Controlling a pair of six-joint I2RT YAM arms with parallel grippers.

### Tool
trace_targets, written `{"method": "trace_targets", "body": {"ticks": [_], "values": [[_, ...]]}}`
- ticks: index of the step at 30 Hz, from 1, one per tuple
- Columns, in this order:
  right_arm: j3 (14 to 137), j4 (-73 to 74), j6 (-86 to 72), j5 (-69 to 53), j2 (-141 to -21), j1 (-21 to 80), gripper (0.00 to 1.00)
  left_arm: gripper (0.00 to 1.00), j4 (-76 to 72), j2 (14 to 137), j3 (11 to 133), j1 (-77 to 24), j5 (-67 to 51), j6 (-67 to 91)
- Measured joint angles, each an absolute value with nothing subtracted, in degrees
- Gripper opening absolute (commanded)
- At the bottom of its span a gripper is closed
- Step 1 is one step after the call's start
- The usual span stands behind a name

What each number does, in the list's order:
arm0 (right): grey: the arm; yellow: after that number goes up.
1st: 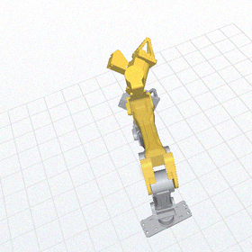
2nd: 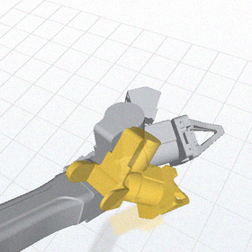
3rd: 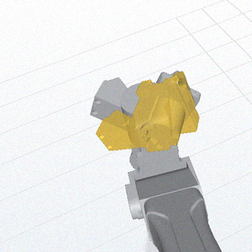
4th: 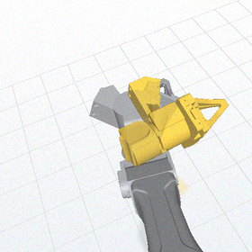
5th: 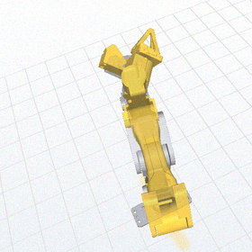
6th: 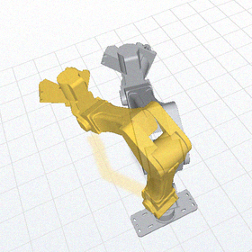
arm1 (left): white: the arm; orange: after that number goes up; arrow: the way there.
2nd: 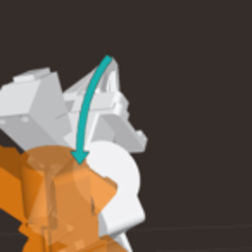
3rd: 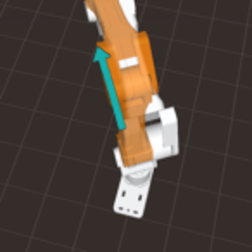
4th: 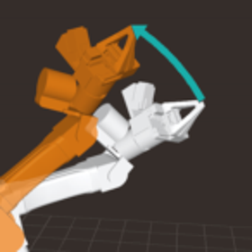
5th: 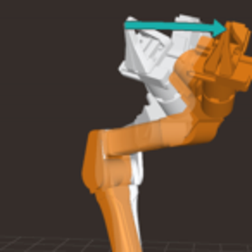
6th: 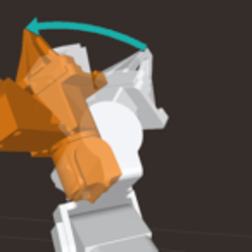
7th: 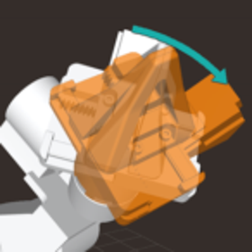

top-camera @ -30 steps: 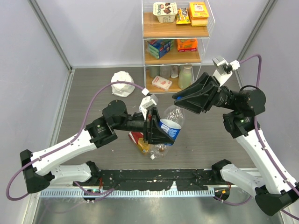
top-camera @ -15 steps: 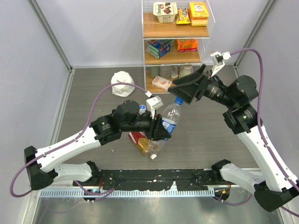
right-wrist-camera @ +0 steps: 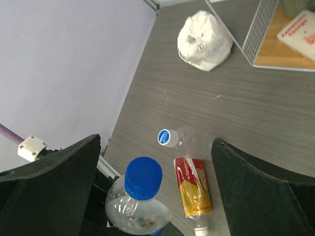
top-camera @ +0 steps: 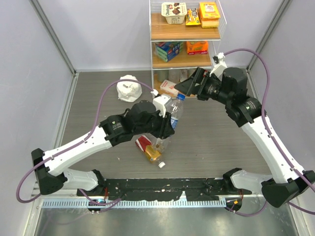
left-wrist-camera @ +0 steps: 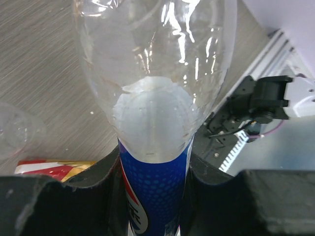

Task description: Unscrew the bottle caps

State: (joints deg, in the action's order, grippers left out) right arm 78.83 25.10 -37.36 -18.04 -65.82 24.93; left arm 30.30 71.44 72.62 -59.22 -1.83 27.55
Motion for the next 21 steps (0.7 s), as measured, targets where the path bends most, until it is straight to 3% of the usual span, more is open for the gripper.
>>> {"method": "trace_targets", "body": {"ticks": [3, 11, 17, 21], "values": [[78.8, 26.8, -37.4, -18.1, -67.3, 24.9, 0.95, 0.0, 33.1, 73.8, 74.3, -59.2, 0.8, 27.3], [77.1, 27.6, -37.9, -18.2, -67.7, 25.0, 0.72, 0.0, 37.2, 77.1, 76.7, -59.2, 5.2, 26.5], [73.4, 26.6, -38.9, -18.8, -68.0, 25.0, 0.62, 0.0, 38.1, 77.2, 76.7, -59.2, 6.6, 26.4], [71.5, 24.0, -40.0, -20.2, -68.4, 25.1, 0.61, 0.0, 39.0, 77.6, 76.7, -59.5, 7.1, 26.3]]}}
